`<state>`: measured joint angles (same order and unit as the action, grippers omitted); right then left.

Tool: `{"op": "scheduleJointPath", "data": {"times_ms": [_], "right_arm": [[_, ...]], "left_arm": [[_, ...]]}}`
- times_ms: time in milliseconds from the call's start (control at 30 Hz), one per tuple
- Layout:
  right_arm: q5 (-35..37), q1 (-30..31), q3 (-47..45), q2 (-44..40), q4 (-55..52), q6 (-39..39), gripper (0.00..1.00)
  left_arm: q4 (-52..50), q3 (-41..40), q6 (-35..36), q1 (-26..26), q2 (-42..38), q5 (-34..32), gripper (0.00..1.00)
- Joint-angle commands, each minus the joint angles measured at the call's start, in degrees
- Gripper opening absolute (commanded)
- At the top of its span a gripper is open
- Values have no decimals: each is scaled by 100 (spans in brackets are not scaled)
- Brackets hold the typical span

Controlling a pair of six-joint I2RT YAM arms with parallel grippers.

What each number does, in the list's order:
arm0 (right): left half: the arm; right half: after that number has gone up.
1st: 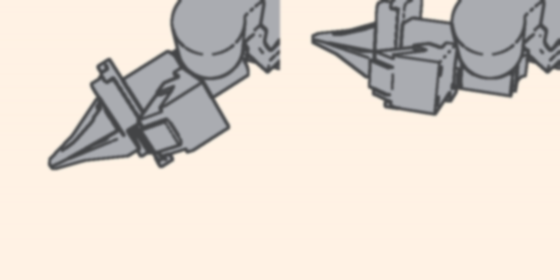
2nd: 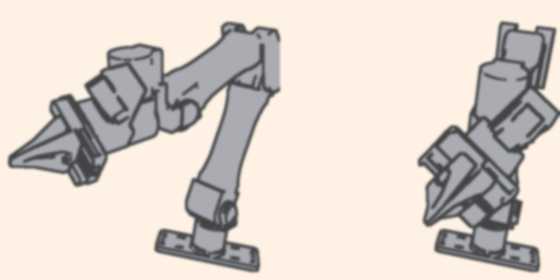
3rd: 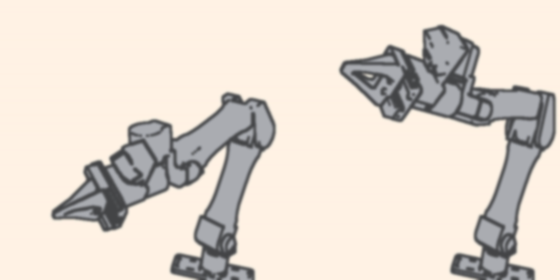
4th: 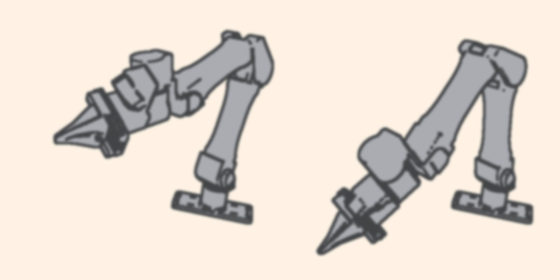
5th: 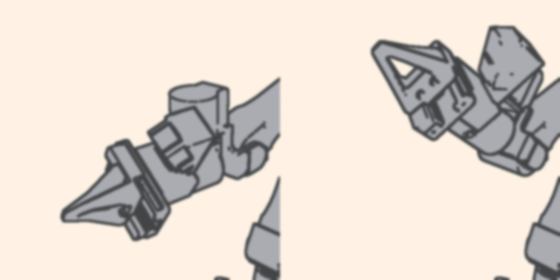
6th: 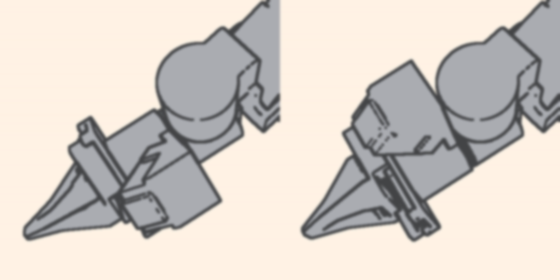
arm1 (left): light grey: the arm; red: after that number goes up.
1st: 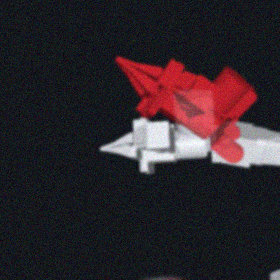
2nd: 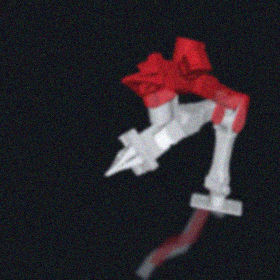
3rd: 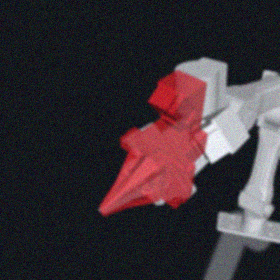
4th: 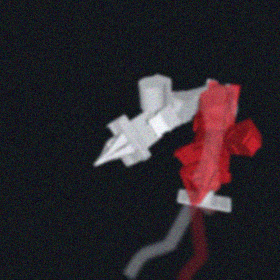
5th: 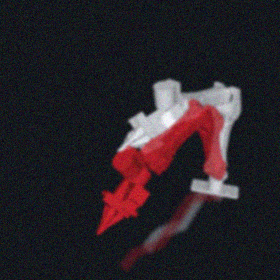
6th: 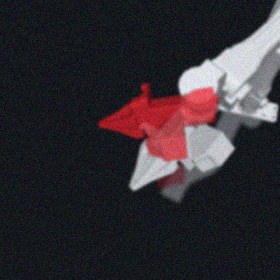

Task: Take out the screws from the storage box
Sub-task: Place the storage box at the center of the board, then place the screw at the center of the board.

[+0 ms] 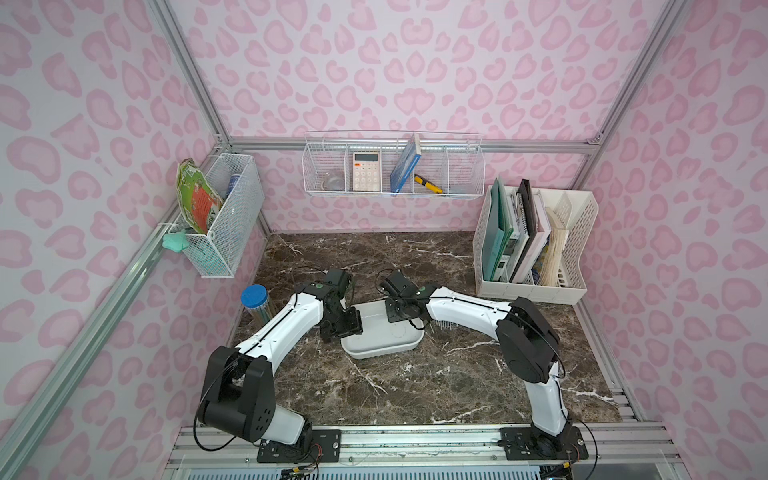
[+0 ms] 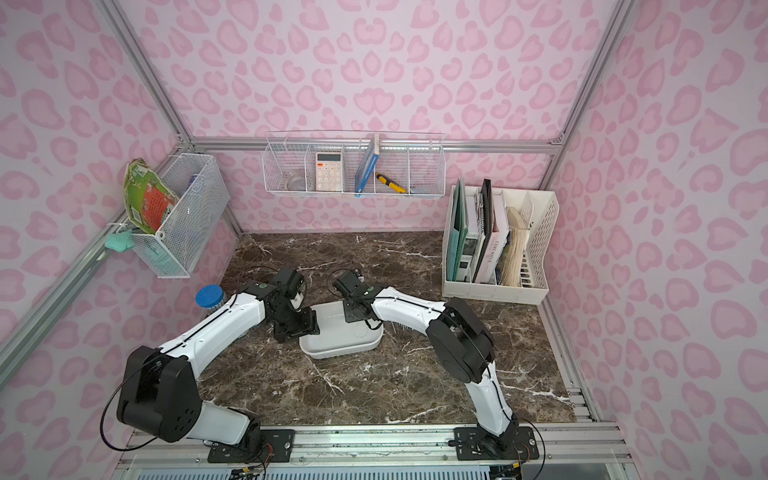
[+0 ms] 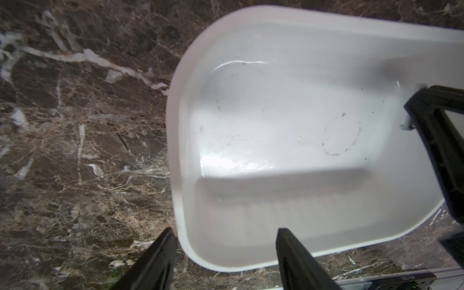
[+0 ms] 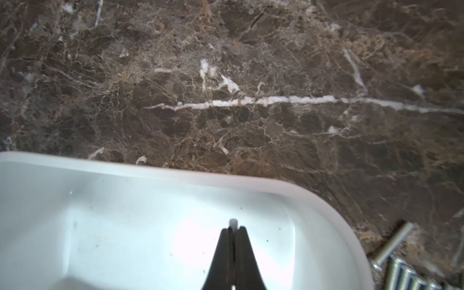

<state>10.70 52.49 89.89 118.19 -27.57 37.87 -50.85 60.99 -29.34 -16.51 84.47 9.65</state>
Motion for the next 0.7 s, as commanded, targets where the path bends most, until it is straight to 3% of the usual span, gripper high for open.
{"op": "scheduleJointPath", "data": {"times_ms": [0, 267, 667], "right_arm": [[49, 28, -28, -129, -37, -34, 2], [253, -21, -722, -1035, 118, 40, 2], [86, -854, -2988, -2814, 533, 249, 3]], "left_arm": [[-26, 44, 110, -1, -1, 23, 68], [34, 29, 183, -1, 56, 182, 67], [275, 176, 122, -10, 350, 627, 64]]}}
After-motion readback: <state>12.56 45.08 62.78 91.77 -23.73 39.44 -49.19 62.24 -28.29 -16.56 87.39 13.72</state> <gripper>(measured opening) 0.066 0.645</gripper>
